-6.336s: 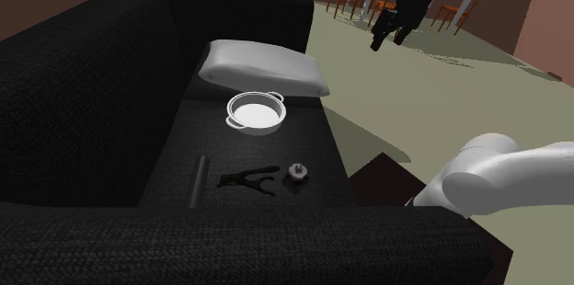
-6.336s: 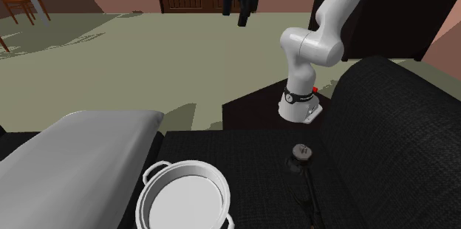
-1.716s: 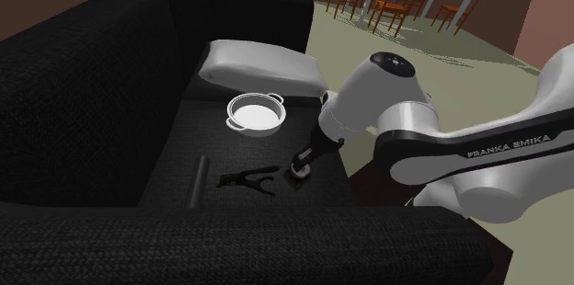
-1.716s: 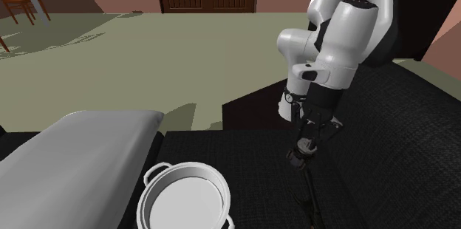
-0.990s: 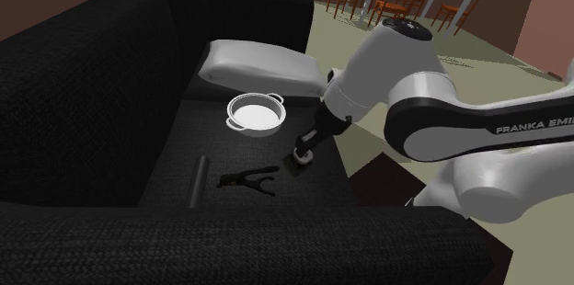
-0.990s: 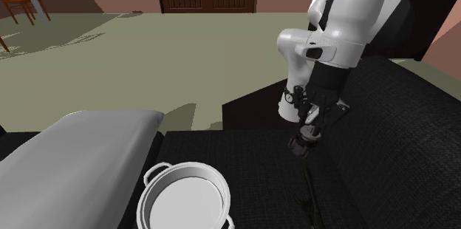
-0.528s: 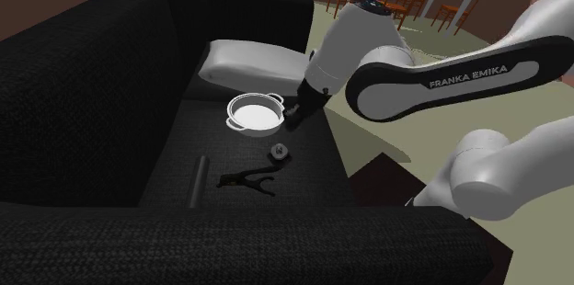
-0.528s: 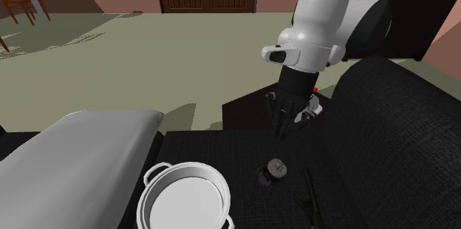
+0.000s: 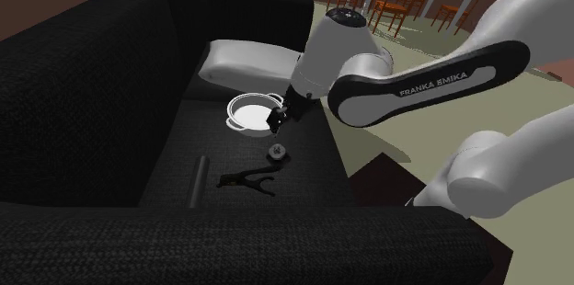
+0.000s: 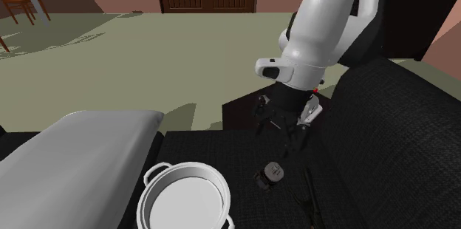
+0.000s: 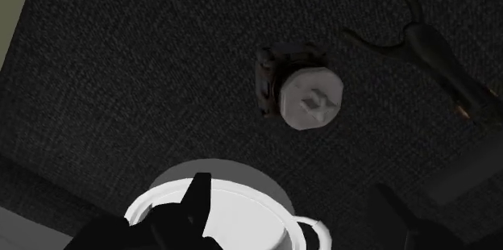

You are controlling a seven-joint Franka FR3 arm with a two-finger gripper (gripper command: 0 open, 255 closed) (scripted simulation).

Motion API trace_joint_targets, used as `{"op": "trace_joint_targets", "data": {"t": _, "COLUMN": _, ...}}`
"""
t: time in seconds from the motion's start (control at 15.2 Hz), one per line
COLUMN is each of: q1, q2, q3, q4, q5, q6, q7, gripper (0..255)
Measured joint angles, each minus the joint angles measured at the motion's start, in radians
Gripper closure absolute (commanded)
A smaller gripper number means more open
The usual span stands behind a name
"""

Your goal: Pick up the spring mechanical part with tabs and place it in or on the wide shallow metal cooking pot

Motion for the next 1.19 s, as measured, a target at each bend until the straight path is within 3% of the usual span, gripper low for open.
{"op": "trace_joint_targets", "data": {"t": 0.2, "q1": -0.076, "q2": 0.043, "q3": 0.151, "q4": -0.011, "q5": -0.152, "q6": 0.017, "q7": 0.214, "gripper": 0}}
{"op": "trace_joint_targets", "data": {"t": 0.46, "q1": -0.213, "q2": 0.155, "q3": 0.365, "q4": -0.008, "q5": -0.412, "q6": 0.024, "q7": 0.535, "gripper": 0}}
{"op": "trace_joint_targets", "data": {"t": 0.92, "q1": -0.318, "q2": 0.287, "q3": 0.430, "q4": 0.010, "q5": -0.645, "q6": 0.061, "q7": 0.720, "gripper": 0}}
{"op": "trace_joint_targets", "data": {"t": 1.19, "q1": -0.325, "q2": 0.301, "q3": 0.432, "q4": 0.009, "q5": -0.672, "q6": 0.065, "q7": 0.740, "gripper": 0}}
